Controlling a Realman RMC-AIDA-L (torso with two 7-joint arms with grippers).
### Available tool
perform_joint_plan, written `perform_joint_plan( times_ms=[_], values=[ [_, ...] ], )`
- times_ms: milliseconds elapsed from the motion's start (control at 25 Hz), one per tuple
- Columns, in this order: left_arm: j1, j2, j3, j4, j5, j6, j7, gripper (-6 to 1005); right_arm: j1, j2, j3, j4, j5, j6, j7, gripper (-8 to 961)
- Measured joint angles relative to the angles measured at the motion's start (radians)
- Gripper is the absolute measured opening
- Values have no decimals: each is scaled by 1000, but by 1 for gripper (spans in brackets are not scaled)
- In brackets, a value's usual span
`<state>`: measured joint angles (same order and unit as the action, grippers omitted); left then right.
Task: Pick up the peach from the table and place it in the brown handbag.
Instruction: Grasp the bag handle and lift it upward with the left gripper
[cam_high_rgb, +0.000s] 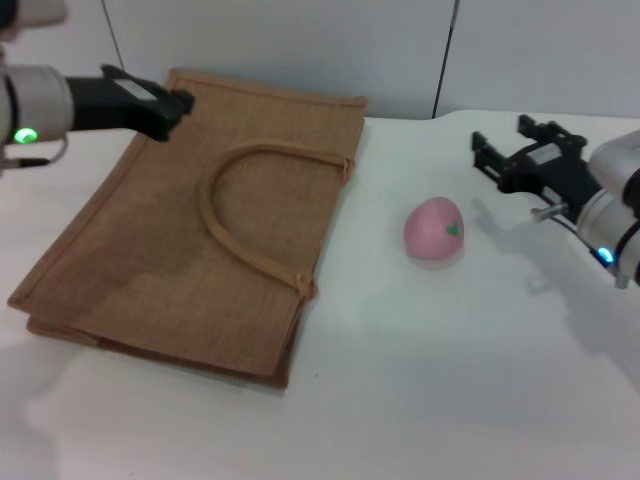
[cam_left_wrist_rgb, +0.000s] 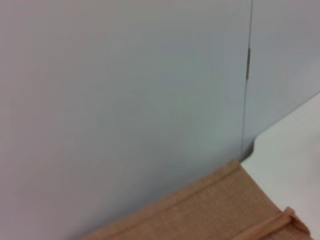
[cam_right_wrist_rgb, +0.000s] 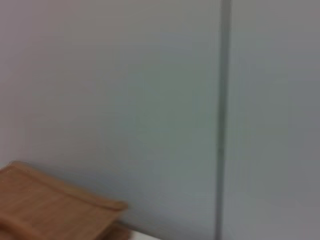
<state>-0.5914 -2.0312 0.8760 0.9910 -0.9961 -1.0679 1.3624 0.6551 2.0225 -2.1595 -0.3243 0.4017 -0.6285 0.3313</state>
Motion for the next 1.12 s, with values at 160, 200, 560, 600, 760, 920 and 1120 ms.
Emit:
perform_joint_plan(
  times_ms=[160, 200, 560, 600, 760, 920, 1120],
  values=[
    [32, 1, -2, 151, 61, -51, -80, 35, -4, -1, -22, -32, -40, 5, 3, 681],
    [35, 2, -2, 170, 70, -59, -90, 36, -5, -1, -25, -37, -44, 7, 7, 681],
    [23, 0, -28, 95, 42, -55, -77, 54, -3, -4, -25, -40, -49, 10, 24, 679],
    [16, 2, -28, 59, 40, -47, -64, 57, -3, -4, -25, -40, -49, 10, 24, 678],
    [-3, 1, -28, -72, 25, 22, -8, 71, -1, -4, -24, -35, -49, 10, 24, 677],
    [-29, 5, -30, -192, -16, 83, 35, 135, -3, -4, -21, -35, -47, 11, 26, 677],
    [-48, 5, -30, -262, -18, 125, 58, 215, 1, -4, -25, -37, -49, 43, 45, 678]
  ],
)
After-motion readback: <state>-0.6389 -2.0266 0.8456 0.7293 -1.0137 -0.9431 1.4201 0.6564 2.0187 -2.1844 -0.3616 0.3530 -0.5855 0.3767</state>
